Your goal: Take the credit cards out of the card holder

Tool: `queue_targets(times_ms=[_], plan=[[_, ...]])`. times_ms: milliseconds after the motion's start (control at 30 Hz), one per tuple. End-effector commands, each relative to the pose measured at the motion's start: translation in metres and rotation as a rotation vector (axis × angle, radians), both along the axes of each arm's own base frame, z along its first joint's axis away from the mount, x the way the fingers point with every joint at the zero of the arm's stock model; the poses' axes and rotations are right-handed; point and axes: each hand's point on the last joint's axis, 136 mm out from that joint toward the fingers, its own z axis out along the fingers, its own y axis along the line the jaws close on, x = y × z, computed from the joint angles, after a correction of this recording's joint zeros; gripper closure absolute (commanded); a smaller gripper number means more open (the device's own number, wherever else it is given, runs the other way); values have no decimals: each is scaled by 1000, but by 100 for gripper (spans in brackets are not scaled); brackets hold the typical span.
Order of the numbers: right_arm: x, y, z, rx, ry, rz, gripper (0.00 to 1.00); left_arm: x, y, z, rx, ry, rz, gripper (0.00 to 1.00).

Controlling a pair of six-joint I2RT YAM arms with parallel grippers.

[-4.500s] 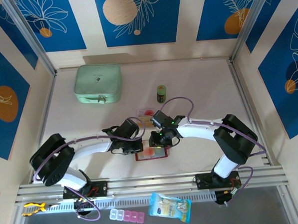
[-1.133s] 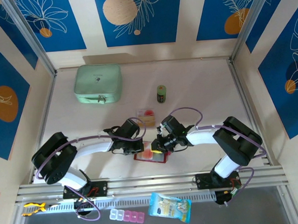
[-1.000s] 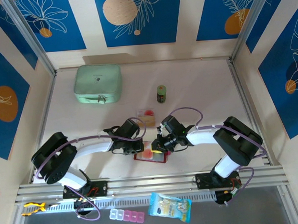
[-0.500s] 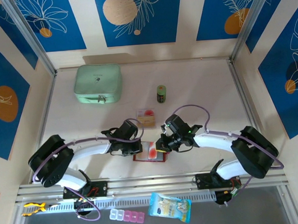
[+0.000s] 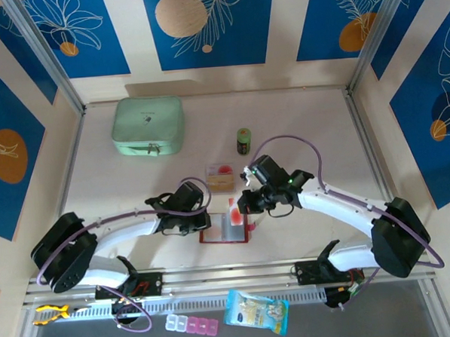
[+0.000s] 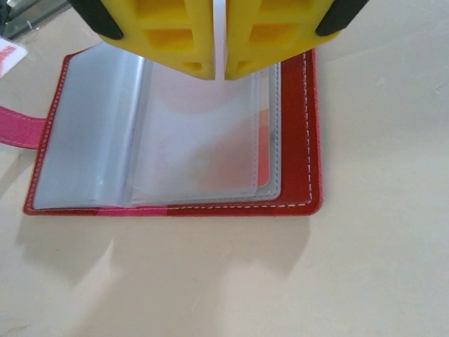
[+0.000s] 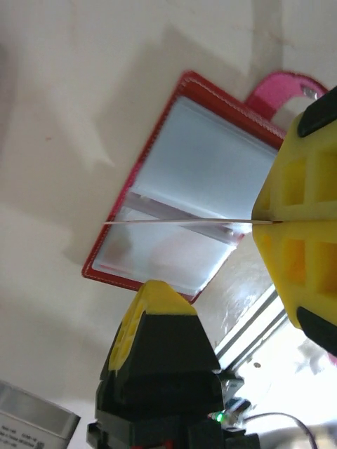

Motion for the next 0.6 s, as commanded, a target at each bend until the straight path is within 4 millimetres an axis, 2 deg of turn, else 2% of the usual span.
queue_targets(times_ms=[0, 200, 367, 567], plan=[[4, -19, 0, -163, -117, 184, 100, 9, 9, 14, 12, -49, 27, 89], [27, -21, 8, -351, -200, 462, 100, 12, 22, 26, -8, -103, 53, 87], [61, -16, 11, -512, -339, 711, 100, 11, 33, 25, -17, -102, 71, 86], [93, 0, 16, -544, -437, 887, 100, 7, 47, 24, -19, -102, 101, 86]])
